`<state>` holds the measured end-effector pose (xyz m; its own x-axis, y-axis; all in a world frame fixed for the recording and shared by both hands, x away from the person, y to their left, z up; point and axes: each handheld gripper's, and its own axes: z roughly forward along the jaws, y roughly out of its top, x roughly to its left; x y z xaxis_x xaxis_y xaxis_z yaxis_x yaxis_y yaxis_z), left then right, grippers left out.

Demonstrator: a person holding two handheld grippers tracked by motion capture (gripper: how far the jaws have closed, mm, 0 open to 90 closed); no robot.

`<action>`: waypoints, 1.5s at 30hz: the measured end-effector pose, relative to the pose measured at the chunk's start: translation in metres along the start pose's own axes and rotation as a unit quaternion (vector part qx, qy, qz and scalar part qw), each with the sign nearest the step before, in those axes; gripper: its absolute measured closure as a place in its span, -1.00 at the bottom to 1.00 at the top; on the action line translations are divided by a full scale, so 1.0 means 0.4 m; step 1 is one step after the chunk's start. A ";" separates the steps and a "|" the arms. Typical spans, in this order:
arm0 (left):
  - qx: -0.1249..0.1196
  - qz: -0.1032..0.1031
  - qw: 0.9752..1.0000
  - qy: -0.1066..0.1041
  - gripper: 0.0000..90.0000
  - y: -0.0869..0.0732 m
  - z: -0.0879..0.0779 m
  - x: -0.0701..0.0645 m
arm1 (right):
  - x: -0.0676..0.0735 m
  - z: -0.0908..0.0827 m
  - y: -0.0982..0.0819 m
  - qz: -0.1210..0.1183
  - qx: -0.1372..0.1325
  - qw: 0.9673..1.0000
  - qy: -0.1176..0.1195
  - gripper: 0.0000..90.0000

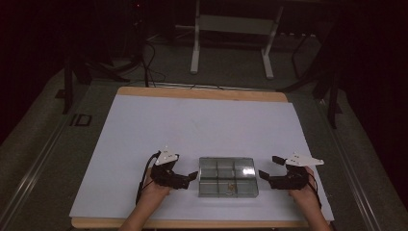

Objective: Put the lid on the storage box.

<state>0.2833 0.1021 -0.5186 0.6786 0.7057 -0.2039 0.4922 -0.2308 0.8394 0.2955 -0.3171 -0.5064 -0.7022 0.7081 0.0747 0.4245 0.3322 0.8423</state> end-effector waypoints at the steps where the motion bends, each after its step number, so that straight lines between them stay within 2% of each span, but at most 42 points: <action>1: -0.001 0.001 1.000 0.000 -0.96 0.000 0.000 0.000 | -0.001 0.002 -0.003 -0.002 0.002 1.000 -0.002 -0.68; 8: -0.003 0.013 1.000 0.002 -0.95 -0.005 -0.003 -0.002 | -0.004 0.002 -0.018 0.003 0.000 1.000 -0.002 -0.68; 17: -0.003 0.011 1.000 0.005 -0.95 -0.021 -0.019 0.008 | -0.012 -0.008 -0.041 0.007 0.004 1.000 -0.009 -0.68; 33: -0.012 -0.007 1.000 0.020 -0.95 -0.052 -0.054 0.037 | -0.043 -0.049 -0.080 0.018 -0.003 0.998 -0.053 -0.67; 39: -0.018 -0.014 0.999 0.034 -0.95 -0.063 -0.063 0.044 | -0.051 -0.056 -0.093 0.020 0.001 0.998 -0.064 -0.67; 45: -0.016 -0.010 0.999 0.046 -0.95 -0.074 -0.069 0.049 | -0.060 -0.060 -0.106 0.030 0.001 0.997 -0.071 -0.68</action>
<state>0.2671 0.1412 -0.5334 0.6147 0.7689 -0.1756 0.4864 -0.1943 0.8519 0.2805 -0.3631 -0.5310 -0.5870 0.8081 0.0486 0.4650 0.2874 0.8374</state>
